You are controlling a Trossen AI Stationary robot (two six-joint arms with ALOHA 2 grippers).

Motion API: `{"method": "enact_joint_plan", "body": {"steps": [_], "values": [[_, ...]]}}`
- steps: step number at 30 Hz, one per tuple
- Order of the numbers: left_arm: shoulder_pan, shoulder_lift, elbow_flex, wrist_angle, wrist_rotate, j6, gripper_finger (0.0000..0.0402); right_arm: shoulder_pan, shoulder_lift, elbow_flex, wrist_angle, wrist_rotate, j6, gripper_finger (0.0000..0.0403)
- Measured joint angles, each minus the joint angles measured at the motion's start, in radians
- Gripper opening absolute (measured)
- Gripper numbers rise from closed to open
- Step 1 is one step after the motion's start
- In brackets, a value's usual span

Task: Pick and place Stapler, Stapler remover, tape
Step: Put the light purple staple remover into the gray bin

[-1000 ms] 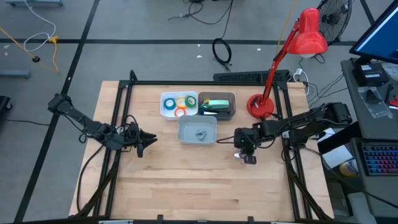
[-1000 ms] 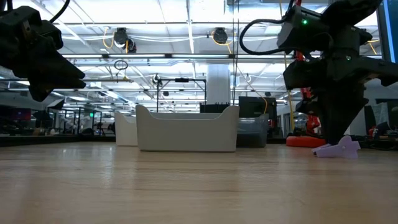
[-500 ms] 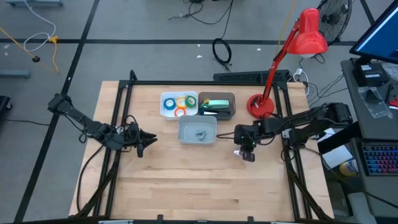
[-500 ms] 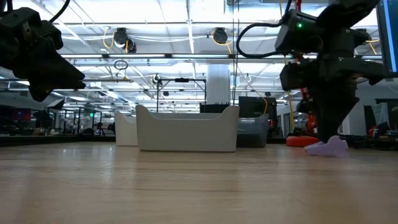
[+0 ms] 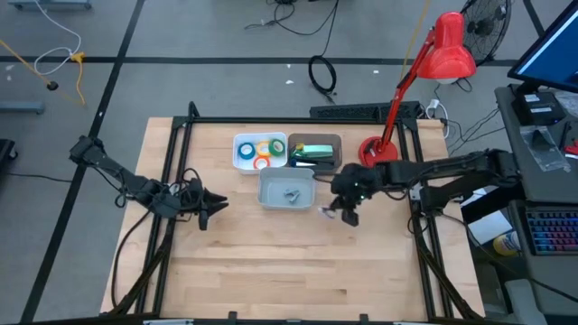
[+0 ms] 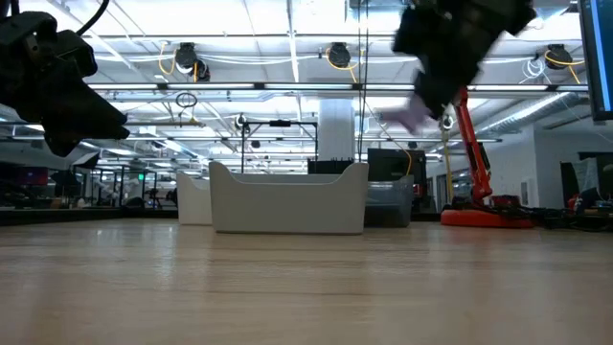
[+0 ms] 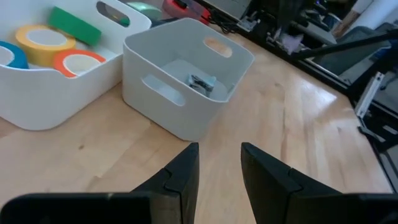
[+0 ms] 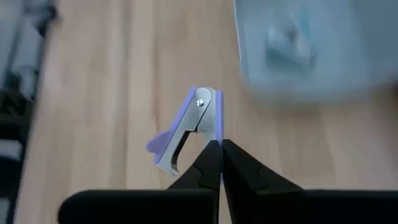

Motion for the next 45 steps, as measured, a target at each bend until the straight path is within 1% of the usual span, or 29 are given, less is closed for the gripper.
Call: {"method": "enact_joint_plan", "body": {"steps": [3, 5, 7, 10, 11, 14, 16, 18, 24, 26, 29, 31, 36, 43, 45], "values": [[0.000, -0.001, 0.000, 0.000, 0.028, 0.003, 0.0120, -0.020, 0.040, 0.096, 0.056, 0.017, -0.037, 0.0000], [0.000, -0.001, 0.000, 0.001, 0.043, 0.001, 0.0120, -0.041, 0.072, 0.161, 0.043, 0.034, -0.080, 0.0000], [0.000, -0.001, 0.000, 0.001, 0.043, 0.001, 0.0120, -0.065, 0.133, 0.242, 0.088, 0.036, -0.129, 0.0000], [0.000, -0.001, 0.000, 0.001, 0.044, 0.001, 0.0120, -0.100, 0.228, 0.336, 0.062, 0.021, -0.189, 0.0000], [0.000, -0.001, 0.000, 0.000, 0.045, 0.004, 0.0120, -0.108, 0.265, 0.370, 0.078, 0.021, -0.208, 0.0000], [0.000, -0.002, 0.000, 0.003, 0.045, 0.004, 0.0120, -0.132, 0.350, 0.430, 0.062, 0.019, -0.245, 0.0000], [0.000, -0.002, 0.000, 0.000, 0.045, 0.004, 0.0120, -0.143, 0.405, 0.465, 0.087, 0.020, -0.258, 0.0000], [0.000, -0.002, 0.000, -0.001, 0.045, 0.001, 0.0120, -0.152, 0.445, 0.480, 0.061, 0.020, -0.275, 0.0000], [0.000, -0.002, 0.000, -0.009, 0.050, 0.004, 0.0120, -0.172, 0.557, 0.518, 0.096, 0.023, -0.332, 0.0000], [0.001, -0.002, 0.000, -0.009, 0.050, 0.003, 0.0120, -0.173, 0.577, 0.515, 0.081, 0.024, -0.353, 0.0000], [0.001, -0.002, 0.000, -0.010, 0.050, 0.003, 0.0120, -0.174, 0.622, 0.518, 0.121, 0.024, -0.381, 0.0000], [0.001, -0.002, 0.000, -0.009, 0.050, 0.003, 0.0120, -0.173, 0.640, 0.514, 0.099, 0.024, -0.391, 0.0000], [0.001, -0.002, 0.000, -0.008, 0.050, 0.004, 0.0120, -0.173, 0.661, 0.514, 0.128, 0.083, -0.438, 0.0000], [0.001, -0.002, 0.000, -0.008, 0.044, 0.004, 0.0120, -0.172, 0.661, 0.515, 0.213, 0.074, -0.458, 0.0000], [0.001, -0.002, 0.000, -0.008, 0.041, 0.004, 0.0120, -0.171, 0.661, 0.515, 0.233, 0.057, -0.458, 0.0000]]}}
